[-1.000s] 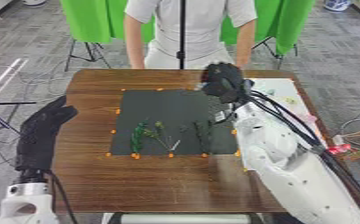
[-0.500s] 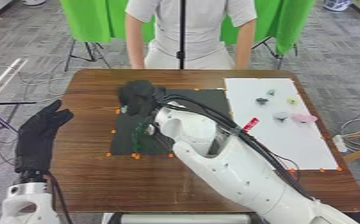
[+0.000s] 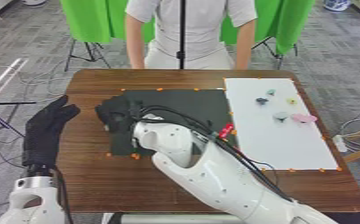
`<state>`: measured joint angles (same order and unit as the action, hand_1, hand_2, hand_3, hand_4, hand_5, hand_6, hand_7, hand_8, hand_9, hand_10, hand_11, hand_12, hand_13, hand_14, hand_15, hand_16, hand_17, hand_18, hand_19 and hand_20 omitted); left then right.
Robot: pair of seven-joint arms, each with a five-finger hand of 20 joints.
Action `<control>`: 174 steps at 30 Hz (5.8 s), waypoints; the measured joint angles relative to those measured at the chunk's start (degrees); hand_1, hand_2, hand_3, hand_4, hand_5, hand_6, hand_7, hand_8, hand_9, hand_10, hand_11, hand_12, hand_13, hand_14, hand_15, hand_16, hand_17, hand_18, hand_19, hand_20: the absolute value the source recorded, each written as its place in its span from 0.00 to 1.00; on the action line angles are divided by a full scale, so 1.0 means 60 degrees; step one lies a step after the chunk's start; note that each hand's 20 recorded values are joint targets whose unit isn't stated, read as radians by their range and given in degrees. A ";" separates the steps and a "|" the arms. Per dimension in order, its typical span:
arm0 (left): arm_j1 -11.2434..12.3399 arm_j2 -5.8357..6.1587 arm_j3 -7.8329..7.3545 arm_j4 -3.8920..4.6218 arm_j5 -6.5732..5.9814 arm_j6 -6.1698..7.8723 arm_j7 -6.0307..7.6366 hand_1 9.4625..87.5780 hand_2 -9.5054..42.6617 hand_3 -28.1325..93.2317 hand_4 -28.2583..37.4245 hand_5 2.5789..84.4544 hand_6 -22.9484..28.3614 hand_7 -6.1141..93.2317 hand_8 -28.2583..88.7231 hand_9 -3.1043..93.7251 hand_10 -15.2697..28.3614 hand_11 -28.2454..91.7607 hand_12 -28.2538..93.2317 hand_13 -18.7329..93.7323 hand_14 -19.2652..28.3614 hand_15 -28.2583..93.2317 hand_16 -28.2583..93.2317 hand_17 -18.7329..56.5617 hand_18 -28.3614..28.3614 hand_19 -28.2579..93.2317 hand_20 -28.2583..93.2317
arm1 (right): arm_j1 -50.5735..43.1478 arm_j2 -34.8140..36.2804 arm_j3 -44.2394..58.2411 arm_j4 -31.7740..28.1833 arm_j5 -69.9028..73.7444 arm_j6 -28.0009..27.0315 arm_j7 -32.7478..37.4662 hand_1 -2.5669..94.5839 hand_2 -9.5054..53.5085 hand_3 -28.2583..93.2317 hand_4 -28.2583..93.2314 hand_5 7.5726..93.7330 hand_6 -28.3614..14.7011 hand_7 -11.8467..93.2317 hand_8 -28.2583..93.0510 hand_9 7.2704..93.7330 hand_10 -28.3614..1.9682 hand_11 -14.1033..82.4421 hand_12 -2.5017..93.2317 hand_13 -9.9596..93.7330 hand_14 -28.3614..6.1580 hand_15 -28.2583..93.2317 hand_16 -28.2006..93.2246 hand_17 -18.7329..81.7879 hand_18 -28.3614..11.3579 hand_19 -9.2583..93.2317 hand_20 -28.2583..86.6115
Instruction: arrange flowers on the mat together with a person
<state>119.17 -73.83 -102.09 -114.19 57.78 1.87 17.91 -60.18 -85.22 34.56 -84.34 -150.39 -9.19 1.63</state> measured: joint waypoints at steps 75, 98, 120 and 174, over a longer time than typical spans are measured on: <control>0.0132 -0.0212 0.0027 0.0033 -0.0094 -0.0118 0.0016 0.17 0.11 0.79 0.10 0.56 0.53 0.18 0.20 0.52 0.67 0.38 0.37 0.50 0.80 0.40 0.27 0.29 0.74 0.29 0.37 | 0.0017 0.0930 -0.0162 -0.0919 0.0298 -0.2041 0.0445 0.38 0.00 0.85 0.04 0.50 0.70 0.23 0.14 0.45 0.53 0.21 0.16 0.86 0.66 0.72 0.49 0.55 0.10 0.86 0.76; 0.0135 -0.0250 0.0004 0.0029 -0.0088 -0.0147 0.0018 0.17 0.10 0.79 0.11 0.56 0.53 0.18 0.20 0.52 0.67 0.38 0.37 0.50 0.81 0.42 0.26 0.29 0.74 0.29 0.37 | 0.0076 0.1146 -0.0190 -0.1039 0.0389 -0.2167 0.0438 0.31 0.00 0.81 0.09 0.56 0.54 0.19 0.17 0.49 0.49 0.21 0.16 0.86 0.63 0.65 0.49 0.52 0.10 0.83 0.74; 0.0116 -0.0274 0.0017 0.0035 -0.0035 -0.0319 -0.0077 0.17 0.09 0.80 0.10 0.56 0.53 0.18 0.20 0.52 0.67 0.38 0.37 0.50 0.80 0.41 0.26 0.29 0.74 0.29 0.37 | -0.1439 0.1530 0.2389 -0.3442 0.4520 -0.0331 0.1380 0.25 0.12 0.80 0.11 0.55 0.63 0.21 0.17 0.56 0.40 0.22 0.18 0.69 0.38 0.50 0.44 0.42 0.19 0.63 0.65; -0.0062 -0.0590 0.0760 -0.0216 0.0802 -0.1108 -0.0300 0.18 0.09 0.79 0.11 0.56 0.53 0.18 0.20 0.52 0.67 0.38 0.37 0.50 0.80 0.40 0.27 0.29 0.74 0.29 0.37 | -0.9893 0.0533 1.0169 -0.6448 1.4287 0.1146 -0.1599 0.11 0.22 0.86 0.10 0.44 0.65 0.20 0.17 0.46 0.45 0.21 0.16 0.44 0.38 0.32 0.39 0.37 0.29 0.22 0.49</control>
<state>118.80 -77.37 -97.53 -115.49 62.59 -4.78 16.10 -119.53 -82.02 95.58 -123.03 -64.67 -2.32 -7.96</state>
